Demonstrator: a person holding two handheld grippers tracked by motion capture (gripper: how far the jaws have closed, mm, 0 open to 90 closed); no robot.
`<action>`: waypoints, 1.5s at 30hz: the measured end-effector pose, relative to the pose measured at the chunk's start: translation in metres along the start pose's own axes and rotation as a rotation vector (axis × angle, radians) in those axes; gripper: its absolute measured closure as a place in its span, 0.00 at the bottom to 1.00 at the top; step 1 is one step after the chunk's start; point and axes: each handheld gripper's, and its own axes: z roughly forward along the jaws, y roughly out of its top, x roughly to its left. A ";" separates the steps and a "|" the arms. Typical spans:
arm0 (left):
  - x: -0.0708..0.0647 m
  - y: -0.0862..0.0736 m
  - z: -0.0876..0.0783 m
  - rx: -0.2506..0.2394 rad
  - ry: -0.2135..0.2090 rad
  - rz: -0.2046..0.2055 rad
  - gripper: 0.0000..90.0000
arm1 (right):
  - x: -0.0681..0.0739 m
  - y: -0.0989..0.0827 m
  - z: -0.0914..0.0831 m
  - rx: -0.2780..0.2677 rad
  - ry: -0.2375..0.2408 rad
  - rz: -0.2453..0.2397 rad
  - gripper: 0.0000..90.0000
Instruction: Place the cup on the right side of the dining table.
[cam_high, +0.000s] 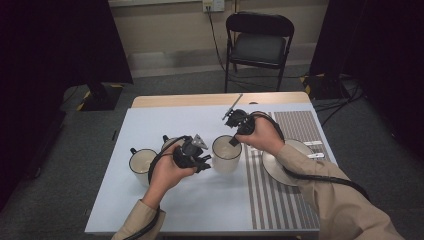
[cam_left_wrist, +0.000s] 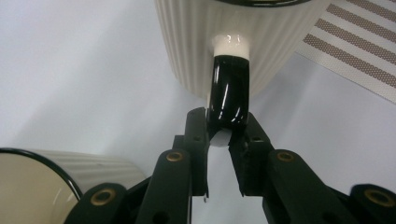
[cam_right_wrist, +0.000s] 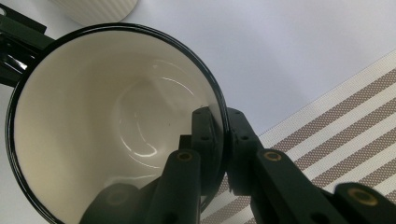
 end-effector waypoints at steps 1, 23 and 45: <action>0.001 0.001 0.000 0.003 0.004 0.000 0.86 | -0.001 0.000 0.000 0.000 0.003 0.003 0.93; 0.018 0.017 0.005 0.029 0.011 0.002 0.86 | -0.016 0.009 -0.002 0.006 -0.018 0.031 0.93; 0.031 0.033 0.017 0.053 0.029 0.001 0.86 | -0.036 0.013 0.001 0.006 -0.037 0.049 0.93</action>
